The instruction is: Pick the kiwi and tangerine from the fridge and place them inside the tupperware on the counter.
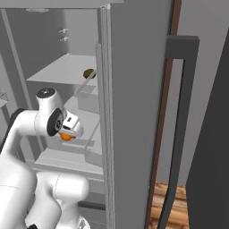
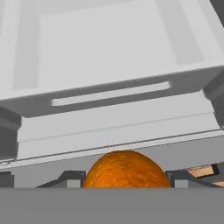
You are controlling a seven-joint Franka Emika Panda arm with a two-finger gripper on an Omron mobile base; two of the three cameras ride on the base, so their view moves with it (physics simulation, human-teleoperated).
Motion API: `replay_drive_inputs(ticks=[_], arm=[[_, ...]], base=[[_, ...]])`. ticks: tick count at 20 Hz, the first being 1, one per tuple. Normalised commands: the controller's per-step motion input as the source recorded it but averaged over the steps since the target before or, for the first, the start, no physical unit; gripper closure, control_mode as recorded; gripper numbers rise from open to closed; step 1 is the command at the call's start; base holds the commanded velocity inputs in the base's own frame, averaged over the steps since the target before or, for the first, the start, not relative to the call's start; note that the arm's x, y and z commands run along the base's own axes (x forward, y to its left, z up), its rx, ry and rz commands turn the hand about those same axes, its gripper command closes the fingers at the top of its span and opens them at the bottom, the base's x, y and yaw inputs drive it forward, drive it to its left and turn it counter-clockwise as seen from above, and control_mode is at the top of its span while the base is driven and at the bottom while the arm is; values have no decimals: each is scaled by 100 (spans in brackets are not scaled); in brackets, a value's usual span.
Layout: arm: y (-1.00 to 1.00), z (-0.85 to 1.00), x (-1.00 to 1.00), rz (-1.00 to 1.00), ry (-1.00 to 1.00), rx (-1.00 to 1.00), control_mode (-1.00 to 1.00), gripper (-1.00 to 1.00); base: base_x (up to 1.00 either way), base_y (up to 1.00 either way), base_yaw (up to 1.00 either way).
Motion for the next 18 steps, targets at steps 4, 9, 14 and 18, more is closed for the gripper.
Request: replay_drive_inputs(ticks=[4,9,14,18], arm=[[-14,57,-64,0,5,0,-100,100],[-3,50,-62,0,8,0,-100,100],[0,40,-43,0,11,0,-100,100],[0,40,-50,0,1,0,-100,100]], base=[[0,0,0],[0,0,0],[0,0,0],[0,0,0]])
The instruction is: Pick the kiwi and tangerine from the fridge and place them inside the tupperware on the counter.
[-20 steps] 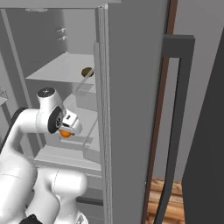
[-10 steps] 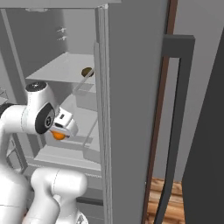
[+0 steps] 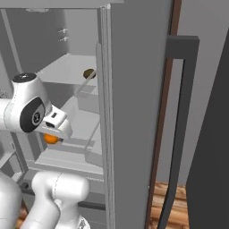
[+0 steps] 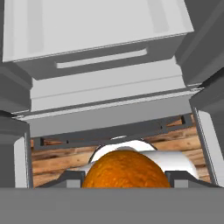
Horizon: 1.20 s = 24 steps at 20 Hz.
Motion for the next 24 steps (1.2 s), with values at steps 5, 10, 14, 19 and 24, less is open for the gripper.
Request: replay_drive_inputs(ticks=[5,10,14,19,24], arm=[[0,8,-9,0,0,0,100,100],[0,0,0,0,0,0,100,100],[0,0,0,0,0,0,100,100],[0,0,0,0,0,0,100,100],[0,0,0,0,0,0,100,100]], base=[[-50,0,0],[-93,0,-1],[-99,3,0],[-97,24,0],[-66,69,7]])
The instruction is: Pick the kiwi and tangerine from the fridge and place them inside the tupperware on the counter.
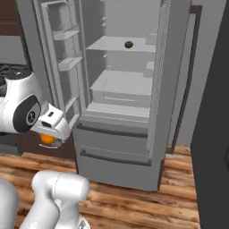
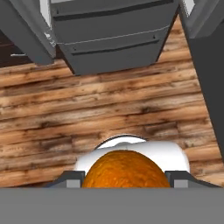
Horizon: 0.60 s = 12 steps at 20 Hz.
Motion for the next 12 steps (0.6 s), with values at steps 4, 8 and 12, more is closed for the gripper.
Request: replay_drive_inputs(ticks=[4,8,12], arm=[[0,0,0,0,0,0,100,100],[0,0,0,0,0,0,100,100],[0,0,0,0,0,0,100,100]], base=[[-35,93,19],[-8,100,17],[1,100,17]])
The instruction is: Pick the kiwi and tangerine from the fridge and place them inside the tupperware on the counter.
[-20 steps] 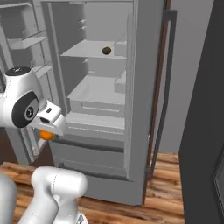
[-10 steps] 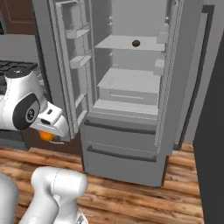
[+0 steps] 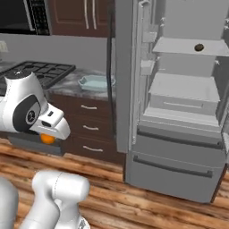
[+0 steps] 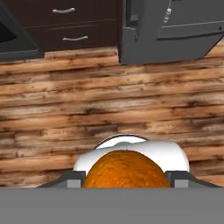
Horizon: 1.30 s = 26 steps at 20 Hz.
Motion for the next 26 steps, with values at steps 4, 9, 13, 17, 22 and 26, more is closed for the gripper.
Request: replay_drive_inputs(ticks=[4,9,13,17,22,26], arm=[[0,0,0,0,0,0,100,100],[0,0,0,0,0,0,100,100],[0,0,0,0,0,0,100,100],[0,0,0,0,0,0,100,100],[0,0,0,0,0,0,100,100],[0,0,0,0,0,0,100,100]], base=[[43,99,5],[97,72,-11],[100,44,-11],[100,8,-7],[94,1,-11],[84,0,-18]])
